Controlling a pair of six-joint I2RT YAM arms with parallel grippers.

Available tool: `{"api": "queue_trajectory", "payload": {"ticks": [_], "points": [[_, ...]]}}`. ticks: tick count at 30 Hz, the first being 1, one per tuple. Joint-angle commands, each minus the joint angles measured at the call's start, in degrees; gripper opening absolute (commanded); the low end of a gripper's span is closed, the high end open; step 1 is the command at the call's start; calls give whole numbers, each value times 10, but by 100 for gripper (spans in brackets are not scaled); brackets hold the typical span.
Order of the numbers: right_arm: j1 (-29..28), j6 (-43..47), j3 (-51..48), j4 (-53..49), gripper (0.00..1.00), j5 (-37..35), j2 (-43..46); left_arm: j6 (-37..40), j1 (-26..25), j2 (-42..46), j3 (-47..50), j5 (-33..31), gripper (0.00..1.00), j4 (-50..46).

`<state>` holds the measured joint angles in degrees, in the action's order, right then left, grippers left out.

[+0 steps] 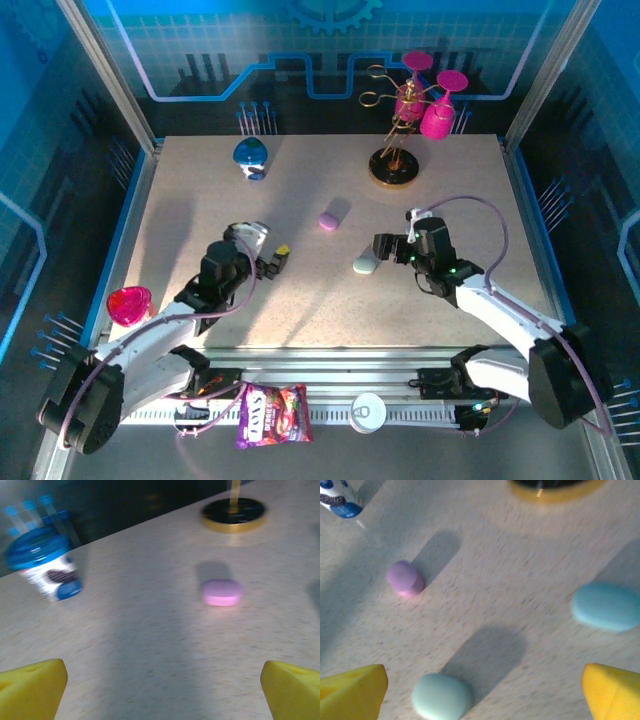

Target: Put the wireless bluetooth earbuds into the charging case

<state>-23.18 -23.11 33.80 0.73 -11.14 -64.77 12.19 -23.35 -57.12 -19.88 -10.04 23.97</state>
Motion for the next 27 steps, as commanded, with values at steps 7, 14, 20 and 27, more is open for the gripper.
{"api": "queue_trajectory", "payload": {"ticks": [7, 14, 20, 27], "points": [[104, 220, -63, 194, 100, -69, -20, -71, 117, -36, 75, -42, 99, 138], [165, 224, -113, 394, 100, -18, -125, -102, 186, -135, 52, 33, 99, 210], [218, 200, -133, 516, 100, 58, -201, -101, 215, -234, 0, 78, 99, 251], [222, 212, -126, 526, 100, 99, -230, -120, 243, -321, -15, 112, 99, 306]]}}
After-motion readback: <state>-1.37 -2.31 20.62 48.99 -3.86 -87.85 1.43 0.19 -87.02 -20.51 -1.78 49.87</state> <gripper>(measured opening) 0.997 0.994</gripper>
